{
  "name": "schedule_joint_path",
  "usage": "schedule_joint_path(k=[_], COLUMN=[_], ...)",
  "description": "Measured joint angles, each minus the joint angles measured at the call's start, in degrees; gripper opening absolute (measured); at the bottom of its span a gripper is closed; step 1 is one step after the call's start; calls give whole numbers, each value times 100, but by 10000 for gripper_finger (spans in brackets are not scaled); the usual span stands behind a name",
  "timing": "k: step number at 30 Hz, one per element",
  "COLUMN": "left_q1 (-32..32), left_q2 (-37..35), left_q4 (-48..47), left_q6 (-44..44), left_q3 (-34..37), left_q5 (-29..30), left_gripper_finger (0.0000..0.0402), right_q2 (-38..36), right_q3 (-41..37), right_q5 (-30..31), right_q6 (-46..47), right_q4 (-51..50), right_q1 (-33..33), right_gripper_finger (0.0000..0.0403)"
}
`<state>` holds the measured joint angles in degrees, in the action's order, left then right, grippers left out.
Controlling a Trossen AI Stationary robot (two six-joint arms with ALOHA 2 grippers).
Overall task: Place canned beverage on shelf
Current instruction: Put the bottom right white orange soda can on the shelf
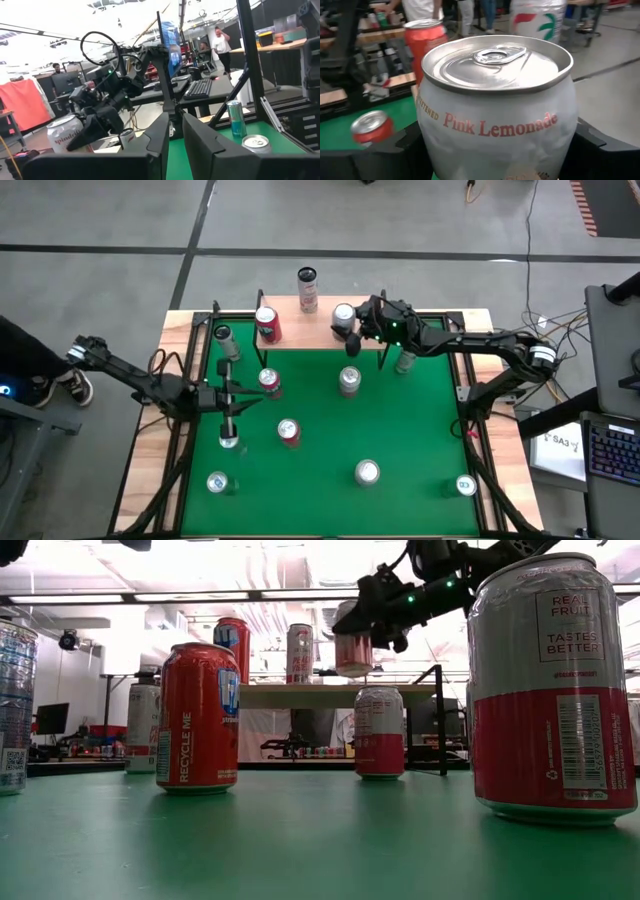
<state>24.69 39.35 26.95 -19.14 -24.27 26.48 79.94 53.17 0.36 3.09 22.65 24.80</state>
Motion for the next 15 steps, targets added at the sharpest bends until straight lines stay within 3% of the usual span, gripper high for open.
schedule_joint_path(k=[15], left_q1=[-4], left_q2=[2], left_q4=[-1], left_q6=[-134], left_q3=[-2], left_q5=[13], left_gripper_finger=[38], right_q2=[260], right_q3=[-7], right_q5=[176], right_q6=[-143], right_q4=[360], right_q1=[-192], right_gripper_finger=[288])
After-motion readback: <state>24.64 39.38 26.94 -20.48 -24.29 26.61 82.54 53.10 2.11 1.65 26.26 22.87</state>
